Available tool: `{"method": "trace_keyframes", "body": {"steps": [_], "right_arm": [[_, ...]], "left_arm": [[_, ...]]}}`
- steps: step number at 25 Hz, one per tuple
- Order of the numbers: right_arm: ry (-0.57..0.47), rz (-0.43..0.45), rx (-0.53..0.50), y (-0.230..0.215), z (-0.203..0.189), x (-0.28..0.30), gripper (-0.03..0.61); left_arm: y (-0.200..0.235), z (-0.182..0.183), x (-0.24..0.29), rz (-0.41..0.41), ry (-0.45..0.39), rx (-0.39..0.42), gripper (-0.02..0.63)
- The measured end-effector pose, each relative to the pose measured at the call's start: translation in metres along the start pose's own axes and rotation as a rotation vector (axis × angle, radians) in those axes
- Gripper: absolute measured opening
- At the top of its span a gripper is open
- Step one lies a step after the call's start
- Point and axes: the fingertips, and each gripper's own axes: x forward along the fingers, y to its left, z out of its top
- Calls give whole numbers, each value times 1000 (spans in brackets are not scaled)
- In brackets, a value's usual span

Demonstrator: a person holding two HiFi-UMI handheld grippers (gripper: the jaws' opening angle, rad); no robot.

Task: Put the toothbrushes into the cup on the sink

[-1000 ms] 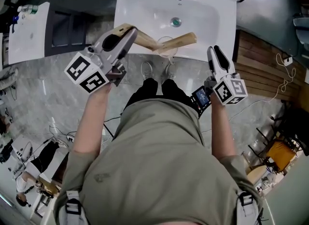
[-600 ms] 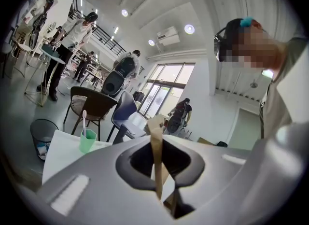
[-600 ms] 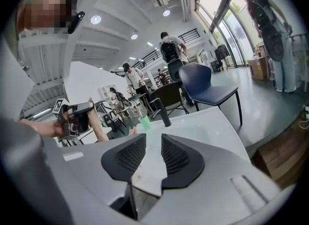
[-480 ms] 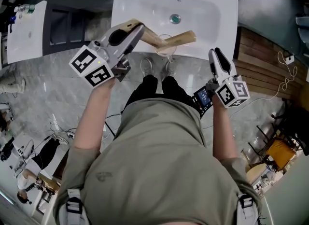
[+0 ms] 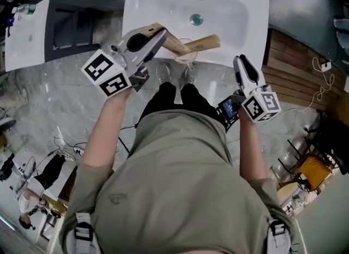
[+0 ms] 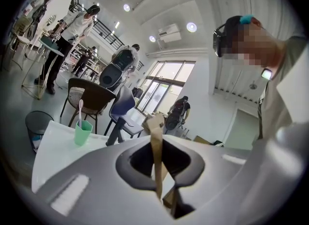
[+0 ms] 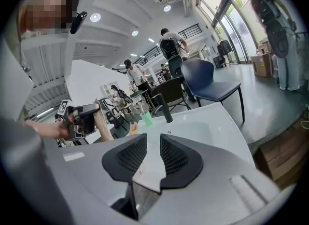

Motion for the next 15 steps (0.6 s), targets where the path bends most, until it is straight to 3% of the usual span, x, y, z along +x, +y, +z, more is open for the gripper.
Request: {"method": "trace_keyframes", "body": {"steps": [15], "right_arm": [[48,-22,8,-5,-12,-2,83]], "left_arm": [[2,-31,16,-39,49,12,14]]}}
